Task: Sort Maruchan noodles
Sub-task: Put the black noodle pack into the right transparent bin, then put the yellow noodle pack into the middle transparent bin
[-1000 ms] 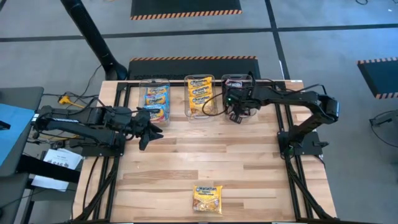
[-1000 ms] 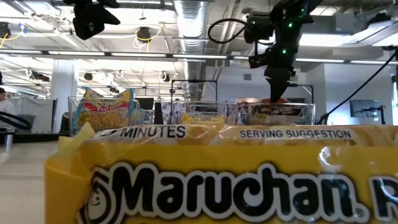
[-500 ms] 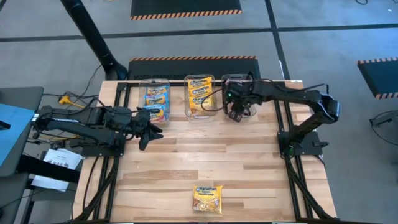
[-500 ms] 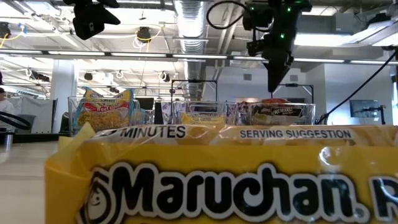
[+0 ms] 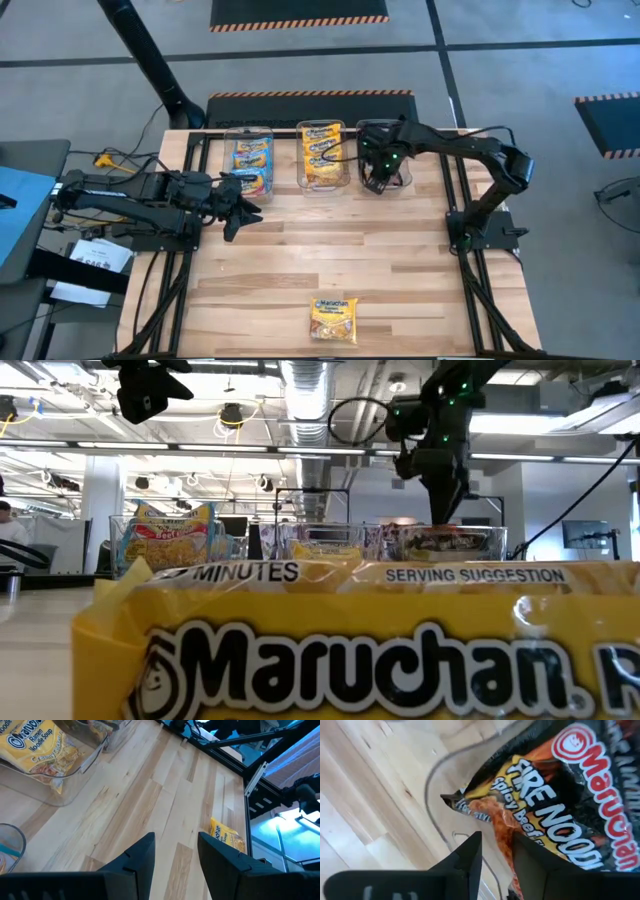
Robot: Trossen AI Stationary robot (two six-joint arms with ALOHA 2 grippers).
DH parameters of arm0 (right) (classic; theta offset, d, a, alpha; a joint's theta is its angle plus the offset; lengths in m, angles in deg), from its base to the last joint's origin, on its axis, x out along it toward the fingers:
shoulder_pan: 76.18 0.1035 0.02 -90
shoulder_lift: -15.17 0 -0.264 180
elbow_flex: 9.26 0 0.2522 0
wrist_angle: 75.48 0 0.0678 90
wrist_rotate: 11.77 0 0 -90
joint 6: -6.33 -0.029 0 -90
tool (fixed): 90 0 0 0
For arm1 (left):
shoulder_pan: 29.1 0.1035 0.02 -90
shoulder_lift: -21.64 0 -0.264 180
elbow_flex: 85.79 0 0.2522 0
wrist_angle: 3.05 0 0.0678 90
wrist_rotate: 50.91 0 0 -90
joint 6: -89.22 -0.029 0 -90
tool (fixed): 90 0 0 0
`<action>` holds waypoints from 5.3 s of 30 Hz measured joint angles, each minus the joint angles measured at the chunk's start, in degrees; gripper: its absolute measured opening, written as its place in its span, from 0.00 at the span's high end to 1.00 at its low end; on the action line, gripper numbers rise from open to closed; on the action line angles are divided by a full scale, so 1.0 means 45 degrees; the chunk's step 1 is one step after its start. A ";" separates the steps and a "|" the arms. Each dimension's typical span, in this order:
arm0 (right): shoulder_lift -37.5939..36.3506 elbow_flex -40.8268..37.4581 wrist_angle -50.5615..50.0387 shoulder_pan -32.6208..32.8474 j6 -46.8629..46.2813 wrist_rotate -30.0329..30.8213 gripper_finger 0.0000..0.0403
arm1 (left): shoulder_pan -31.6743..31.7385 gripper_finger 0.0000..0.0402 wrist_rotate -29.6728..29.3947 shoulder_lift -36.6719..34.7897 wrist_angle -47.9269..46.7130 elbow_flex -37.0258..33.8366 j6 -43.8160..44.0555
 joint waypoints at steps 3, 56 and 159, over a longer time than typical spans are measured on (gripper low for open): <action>0.0416 0.0000 -0.0197 -0.0029 0.0000 -0.0022 0.69 | -0.0004 0.66 0.0000 0.0000 -0.0001 0.0000 0.0000; -0.0232 -0.0005 -0.0003 -0.0674 -0.2732 0.1143 0.69 | -0.0005 0.66 -0.0094 -0.0004 -0.0778 0.0000 -0.0005; 0.4023 -0.0023 0.8645 1.1045 -0.5573 -0.1946 0.42 | -0.0005 0.66 -0.0347 0.0000 -0.1132 0.0000 0.0291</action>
